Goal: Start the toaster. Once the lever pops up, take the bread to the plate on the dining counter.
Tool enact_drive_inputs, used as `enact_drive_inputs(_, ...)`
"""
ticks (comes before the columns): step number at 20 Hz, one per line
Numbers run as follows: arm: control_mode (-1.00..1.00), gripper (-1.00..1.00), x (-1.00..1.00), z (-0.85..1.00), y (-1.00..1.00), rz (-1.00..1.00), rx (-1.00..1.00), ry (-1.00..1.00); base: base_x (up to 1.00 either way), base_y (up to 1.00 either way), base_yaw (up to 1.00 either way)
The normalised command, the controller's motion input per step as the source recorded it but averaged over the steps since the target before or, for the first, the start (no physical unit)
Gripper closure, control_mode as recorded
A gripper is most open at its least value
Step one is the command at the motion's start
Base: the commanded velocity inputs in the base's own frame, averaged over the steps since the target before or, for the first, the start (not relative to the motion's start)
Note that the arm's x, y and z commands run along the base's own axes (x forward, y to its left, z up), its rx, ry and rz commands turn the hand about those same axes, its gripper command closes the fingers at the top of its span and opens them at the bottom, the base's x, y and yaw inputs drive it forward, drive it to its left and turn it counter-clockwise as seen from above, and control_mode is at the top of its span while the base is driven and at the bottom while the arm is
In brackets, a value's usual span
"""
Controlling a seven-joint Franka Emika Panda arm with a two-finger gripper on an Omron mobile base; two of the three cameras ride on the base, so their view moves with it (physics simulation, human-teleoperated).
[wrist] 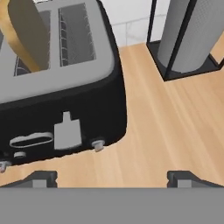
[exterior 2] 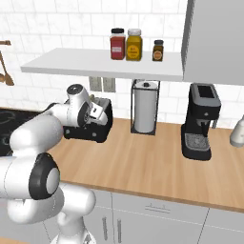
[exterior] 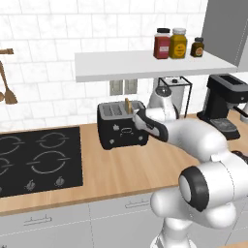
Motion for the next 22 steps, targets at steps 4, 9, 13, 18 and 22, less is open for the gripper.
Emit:
enact_drive_inputs(4, -1.0, -1.0, 0.37, -0.22, 0.0, -0.02, 0.0, 0.0, 0.0, 0.0, 0.0)
enact_drive_inputs(9, -1.0, -1.0, 0.33, -0.21, 0.0, -0.02, 0.0, 0.0, 0.0, 0.0, 0.0)
enact_drive_inputs(13, -1.0, -1.0, 0.33, -0.2, 0.0, -0.02, 0.0, 0.0, 0.0, 0.0, 0.0)
enact_drive_inputs(18, -1.0, -1.0, 0.32, -0.16, 0.03, -0.02, 0.0, 0.0, 0.0, 0.0, 0.0)
enact_drive_inputs(22, -1.0, -1.0, 0.26, -0.23, 0.05, -0.01, 0.0, 0.0, 0.0, 0.0, 0.0)
